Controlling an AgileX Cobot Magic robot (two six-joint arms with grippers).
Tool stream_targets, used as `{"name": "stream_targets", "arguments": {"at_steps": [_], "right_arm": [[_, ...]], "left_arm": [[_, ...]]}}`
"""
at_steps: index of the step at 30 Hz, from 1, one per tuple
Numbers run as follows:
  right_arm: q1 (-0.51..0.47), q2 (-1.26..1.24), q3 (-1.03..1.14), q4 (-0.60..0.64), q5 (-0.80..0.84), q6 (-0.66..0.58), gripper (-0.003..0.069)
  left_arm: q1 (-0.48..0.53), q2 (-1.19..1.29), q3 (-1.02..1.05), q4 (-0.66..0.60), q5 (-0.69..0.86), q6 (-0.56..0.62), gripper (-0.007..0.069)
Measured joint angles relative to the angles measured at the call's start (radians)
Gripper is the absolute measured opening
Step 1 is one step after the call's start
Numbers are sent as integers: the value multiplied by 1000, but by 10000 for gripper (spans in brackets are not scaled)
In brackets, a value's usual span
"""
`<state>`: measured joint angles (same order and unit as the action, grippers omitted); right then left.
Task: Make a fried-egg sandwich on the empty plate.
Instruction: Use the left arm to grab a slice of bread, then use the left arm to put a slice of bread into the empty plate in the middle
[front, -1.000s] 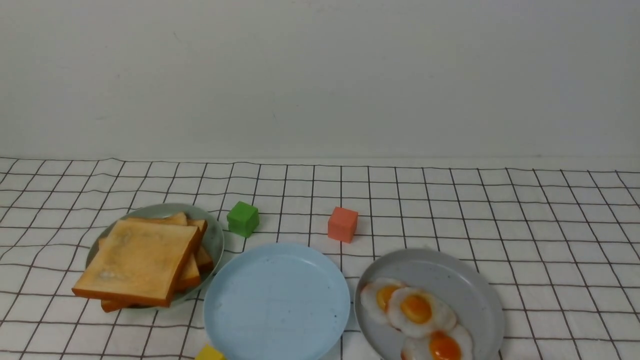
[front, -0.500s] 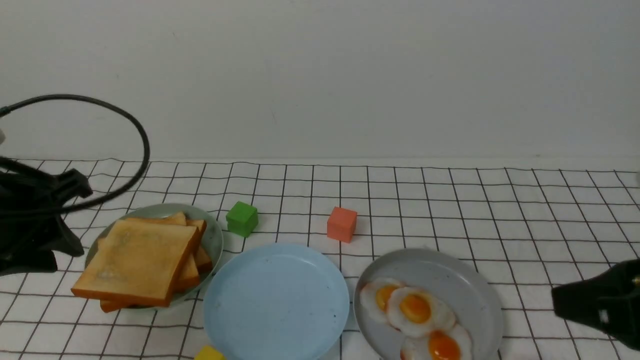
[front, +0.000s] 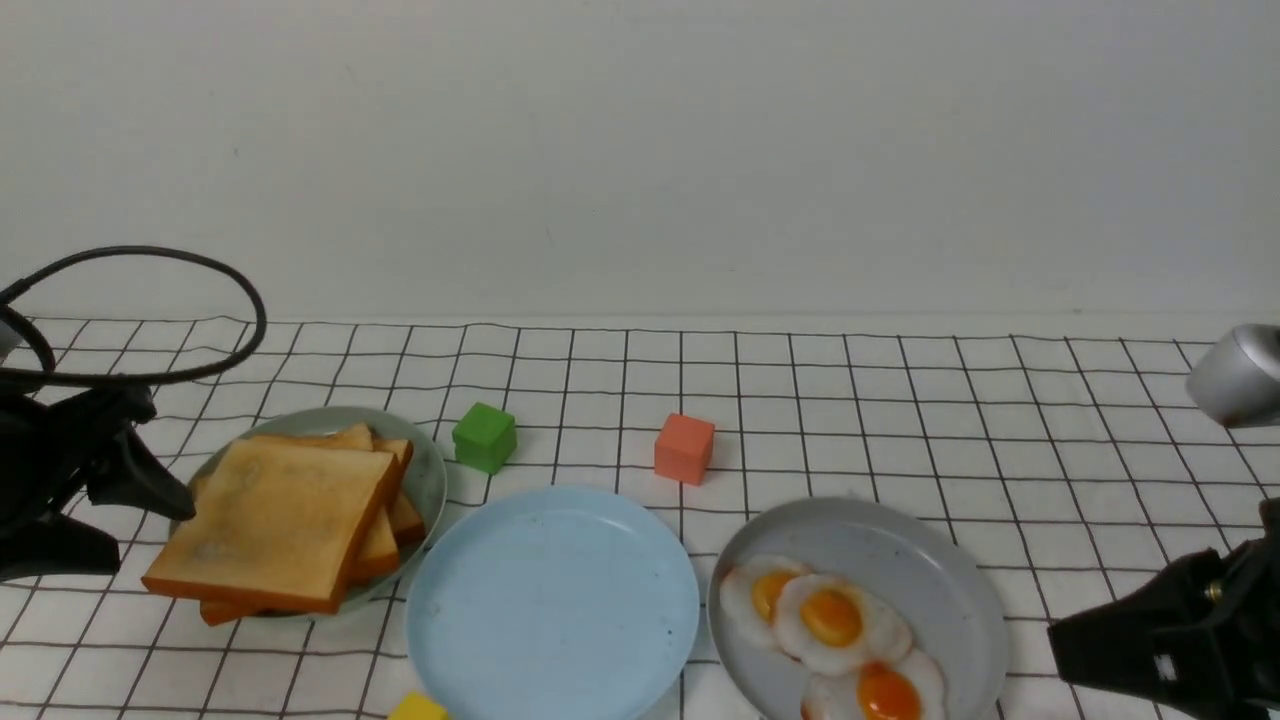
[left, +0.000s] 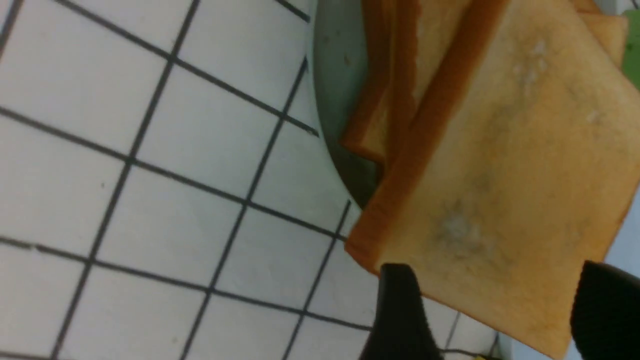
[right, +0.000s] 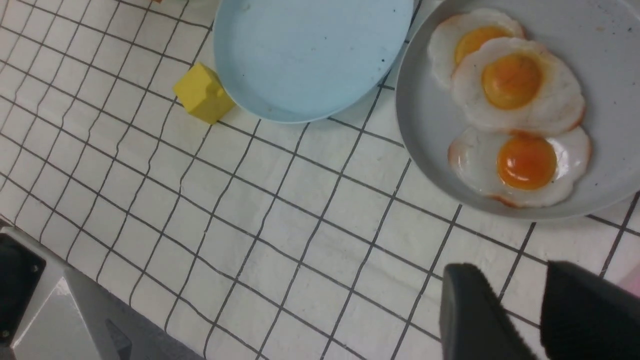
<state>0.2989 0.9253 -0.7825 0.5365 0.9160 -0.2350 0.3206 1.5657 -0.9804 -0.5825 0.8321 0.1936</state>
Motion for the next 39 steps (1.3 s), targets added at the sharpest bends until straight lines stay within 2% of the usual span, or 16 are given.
{"name": "stream_targets", "arguments": {"at_steps": [5, 10, 15, 16, 19, 20, 28, 35, 38, 39], "right_arm": [[0, 0, 0, 0, 21, -1, 241], [0, 0, 0, 3, 34, -7, 241], [0, 0, 0, -10, 54, -7, 241], [0, 0, 0, -10, 55, -7, 241], [0, 0, 0, -19, 70, -7, 241], [0, 0, 0, -21, 73, -7, 241], [0, 0, 0, -31, 97, -7, 241], [0, 0, 0, -31, 113, -7, 241], [0, 0, 0, -32, 116, -7, 241], [0, 0, 0, -33, 116, -7, 241]], "left_arm": [[0, 45, -5, -23, -52, 75, 500], [0, 124, -5, -91, -73, 150, 452], [0, 171, -7, -130, -71, 183, 285], [1, 172, -8, -130, -70, 182, 275], [0, 172, -10, -137, -55, 189, 114], [0, 172, -11, -137, -52, 190, 97], [0, 115, -11, -126, -31, 203, 93], [0, -36, -11, -121, -5, 212, 93], [-4, -72, -10, -160, 26, 232, 93], [-27, -92, -5, -213, 51, 267, 92]]}}
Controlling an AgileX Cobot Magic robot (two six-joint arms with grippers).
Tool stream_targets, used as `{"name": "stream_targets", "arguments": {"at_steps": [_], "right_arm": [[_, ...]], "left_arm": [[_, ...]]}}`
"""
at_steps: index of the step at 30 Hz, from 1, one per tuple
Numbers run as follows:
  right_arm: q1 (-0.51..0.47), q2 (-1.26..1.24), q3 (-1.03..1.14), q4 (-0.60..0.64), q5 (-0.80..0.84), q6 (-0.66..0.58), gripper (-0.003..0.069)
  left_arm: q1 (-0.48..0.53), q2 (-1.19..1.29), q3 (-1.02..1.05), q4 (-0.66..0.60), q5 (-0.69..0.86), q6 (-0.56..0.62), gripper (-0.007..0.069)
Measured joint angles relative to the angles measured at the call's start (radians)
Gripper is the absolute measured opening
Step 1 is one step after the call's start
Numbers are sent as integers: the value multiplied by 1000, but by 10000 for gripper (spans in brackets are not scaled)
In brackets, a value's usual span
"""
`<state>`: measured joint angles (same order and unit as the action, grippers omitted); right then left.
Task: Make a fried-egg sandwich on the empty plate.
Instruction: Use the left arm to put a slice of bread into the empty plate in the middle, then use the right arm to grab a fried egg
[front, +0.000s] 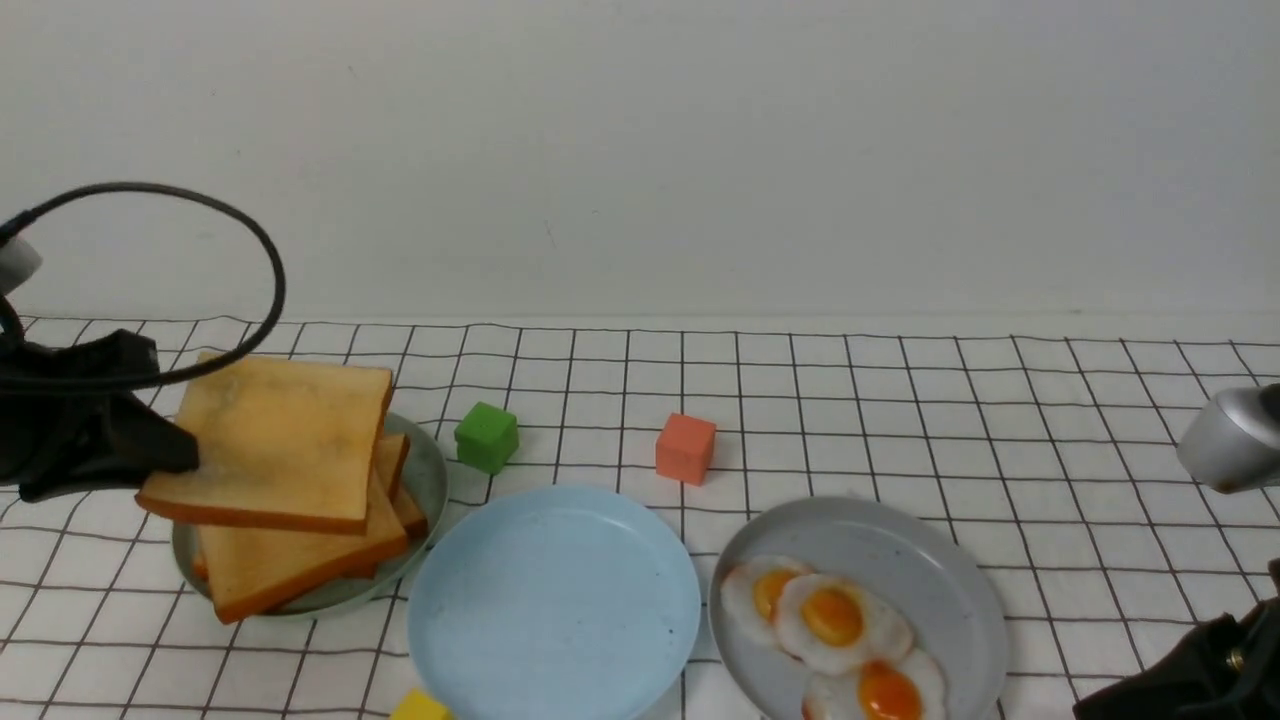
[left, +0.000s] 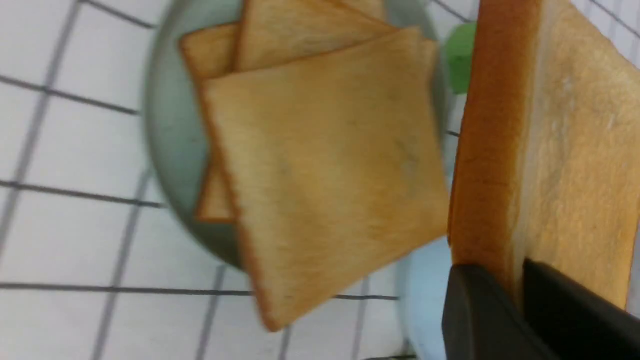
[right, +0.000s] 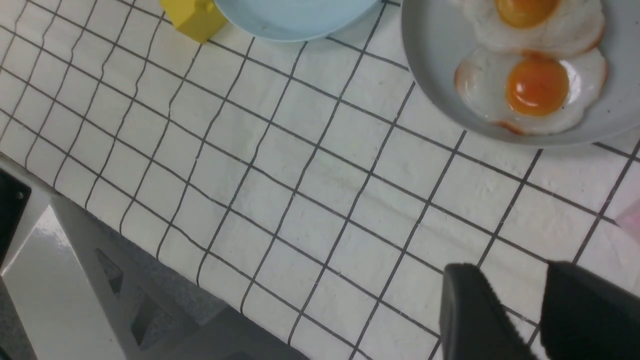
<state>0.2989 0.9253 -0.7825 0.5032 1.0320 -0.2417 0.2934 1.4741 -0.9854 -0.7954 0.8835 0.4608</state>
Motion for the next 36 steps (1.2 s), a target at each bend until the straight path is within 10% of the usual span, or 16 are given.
{"name": "stream_targets", "arguments": {"at_steps": [21, 36], "right_arm": [[0, 0, 0, 2, -16, 0, 241], [0, 14, -46, -37, -32, -7, 242]], "left_arm": [[-446, 278, 111, -272, -343, 117, 103], [-354, 102, 20, -17, -81, -120, 541]]}}
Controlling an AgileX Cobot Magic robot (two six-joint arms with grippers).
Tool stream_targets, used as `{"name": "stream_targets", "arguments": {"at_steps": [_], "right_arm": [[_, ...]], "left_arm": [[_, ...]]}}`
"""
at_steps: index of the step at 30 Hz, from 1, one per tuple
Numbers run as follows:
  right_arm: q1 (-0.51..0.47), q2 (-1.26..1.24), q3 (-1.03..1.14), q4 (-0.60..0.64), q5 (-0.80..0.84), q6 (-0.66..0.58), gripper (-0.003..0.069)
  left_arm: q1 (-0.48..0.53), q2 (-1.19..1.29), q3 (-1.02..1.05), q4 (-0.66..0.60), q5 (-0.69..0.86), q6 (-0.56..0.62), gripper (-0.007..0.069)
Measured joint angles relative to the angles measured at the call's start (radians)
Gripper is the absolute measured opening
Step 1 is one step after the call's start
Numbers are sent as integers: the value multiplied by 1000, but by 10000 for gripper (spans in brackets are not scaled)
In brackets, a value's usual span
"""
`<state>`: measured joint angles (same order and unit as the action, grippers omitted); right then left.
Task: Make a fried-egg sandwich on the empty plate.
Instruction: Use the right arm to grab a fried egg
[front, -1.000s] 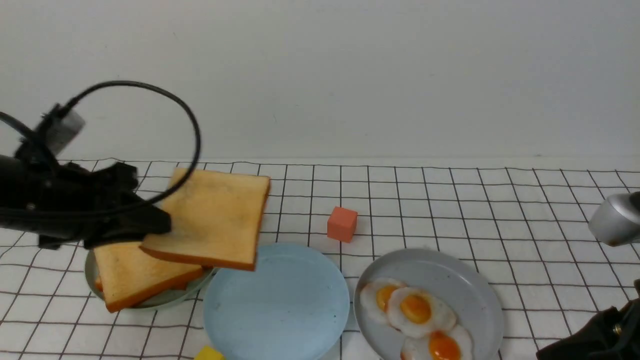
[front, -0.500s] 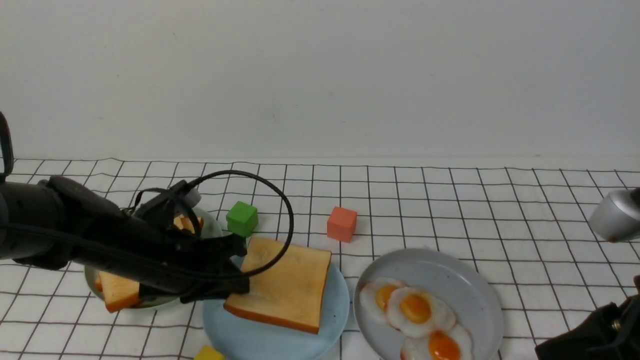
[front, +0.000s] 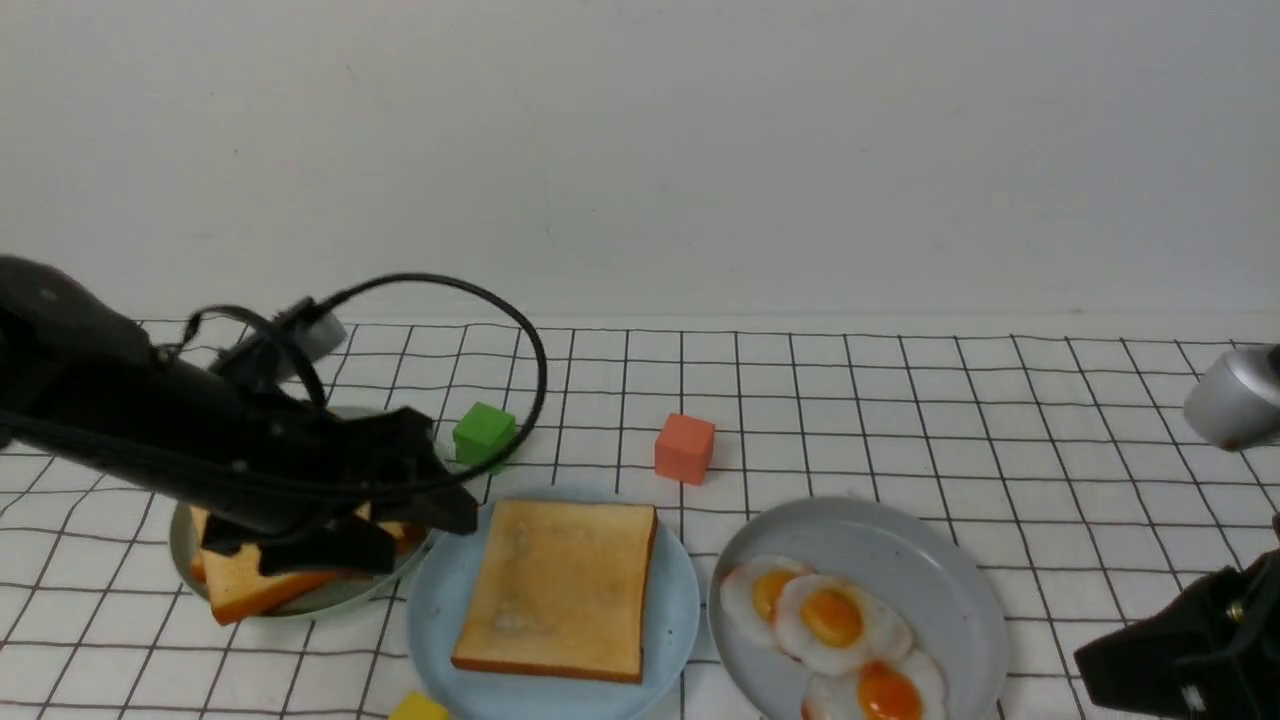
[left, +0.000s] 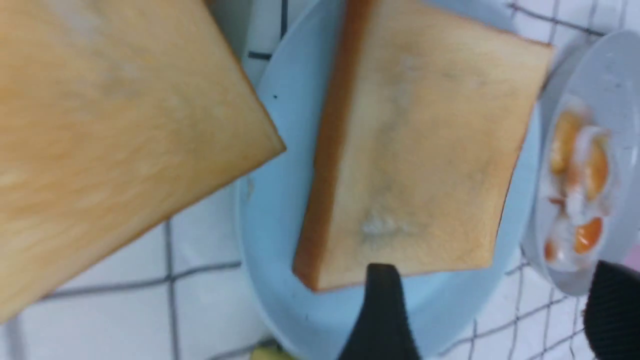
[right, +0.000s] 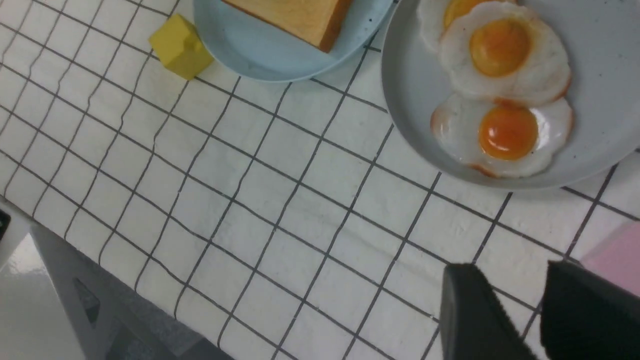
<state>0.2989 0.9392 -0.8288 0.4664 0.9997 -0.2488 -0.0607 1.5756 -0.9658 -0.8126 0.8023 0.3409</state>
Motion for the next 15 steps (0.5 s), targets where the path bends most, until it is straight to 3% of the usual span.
{"name": "stream_targets", "arguments": {"at_steps": [2, 4, 11, 15], "right_arm": [[0, 27, -64, -24, 20, 9, 248], [0, 66, -126, -29, 23, 11, 268], [0, 224, -214, -33, 12, -47, 335], [0, 352, -216, -35, -28, -91, 345]], "left_arm": [[23, -81, -56, 134, 76, -88, 563], [19, -176, -80, 187, 126, -122, 566], [-176, -480, -16, 209, 149, -85, 538], [-292, -633, 89, 251, 171, -91, 403]]}}
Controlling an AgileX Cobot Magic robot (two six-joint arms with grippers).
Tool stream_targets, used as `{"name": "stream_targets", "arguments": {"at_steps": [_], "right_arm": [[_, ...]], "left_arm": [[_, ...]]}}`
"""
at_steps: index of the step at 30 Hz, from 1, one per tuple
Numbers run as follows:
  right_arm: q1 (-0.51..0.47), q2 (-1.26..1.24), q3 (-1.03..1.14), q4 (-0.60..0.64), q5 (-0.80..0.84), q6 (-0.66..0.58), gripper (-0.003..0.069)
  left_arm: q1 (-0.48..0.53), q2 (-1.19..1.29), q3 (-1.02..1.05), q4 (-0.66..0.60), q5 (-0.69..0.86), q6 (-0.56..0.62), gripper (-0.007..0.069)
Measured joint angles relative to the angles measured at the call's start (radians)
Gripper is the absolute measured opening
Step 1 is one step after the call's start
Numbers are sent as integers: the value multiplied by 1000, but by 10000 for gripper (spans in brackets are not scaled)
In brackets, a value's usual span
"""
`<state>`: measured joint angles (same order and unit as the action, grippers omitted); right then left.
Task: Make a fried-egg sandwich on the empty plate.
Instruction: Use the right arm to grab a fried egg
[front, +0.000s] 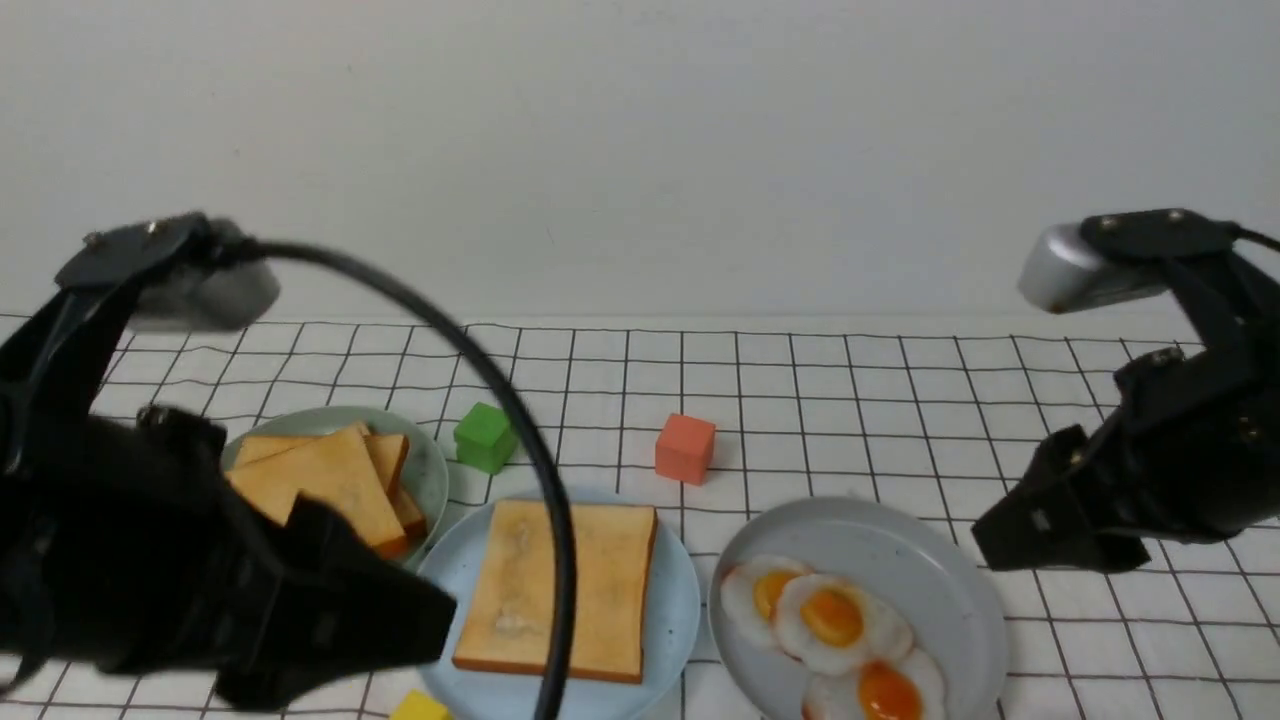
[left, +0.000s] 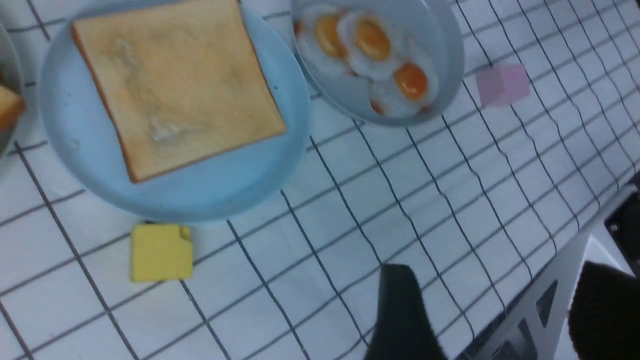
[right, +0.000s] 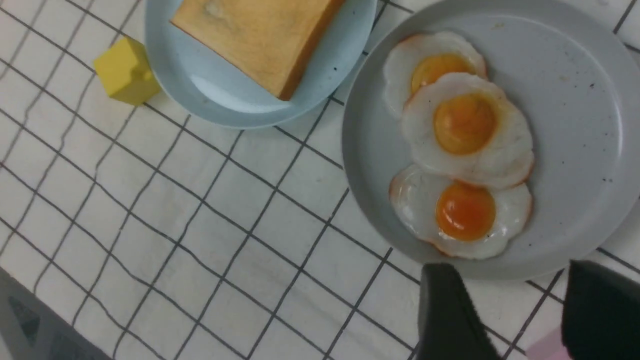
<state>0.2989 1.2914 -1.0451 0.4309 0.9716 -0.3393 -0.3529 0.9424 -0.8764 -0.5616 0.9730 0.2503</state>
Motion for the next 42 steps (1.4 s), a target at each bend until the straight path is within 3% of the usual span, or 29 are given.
{"name": "stream_targets", "arguments": {"at_steps": [5, 8, 9, 15, 22, 31, 42], "right_arm": [[0, 137, -36, -2, -46, -63, 346], [0, 229, -75, -7, -85, -165, 347], [0, 247, -81, -8, -97, -182, 347], [0, 396, -121, -7, -166, -259, 347], [0, 513, -159, 1, -210, -372, 338], [0, 586, -163, 56, -243, -460, 330], [0, 625, -165, 109, -245, -519, 258]], "left_arm": [[-16, -85, 75, 34, 3, -19, 152], [-17, -94, 88, 20, 12, -2, -1], [-17, -94, 89, 12, 15, 15, -13], [-17, -94, 89, -41, 28, 125, -13], [-17, -94, 89, 43, 40, 87, -13], [-17, -94, 89, 48, 41, 83, -13], [-17, -94, 89, 48, 41, 81, -13]]}}
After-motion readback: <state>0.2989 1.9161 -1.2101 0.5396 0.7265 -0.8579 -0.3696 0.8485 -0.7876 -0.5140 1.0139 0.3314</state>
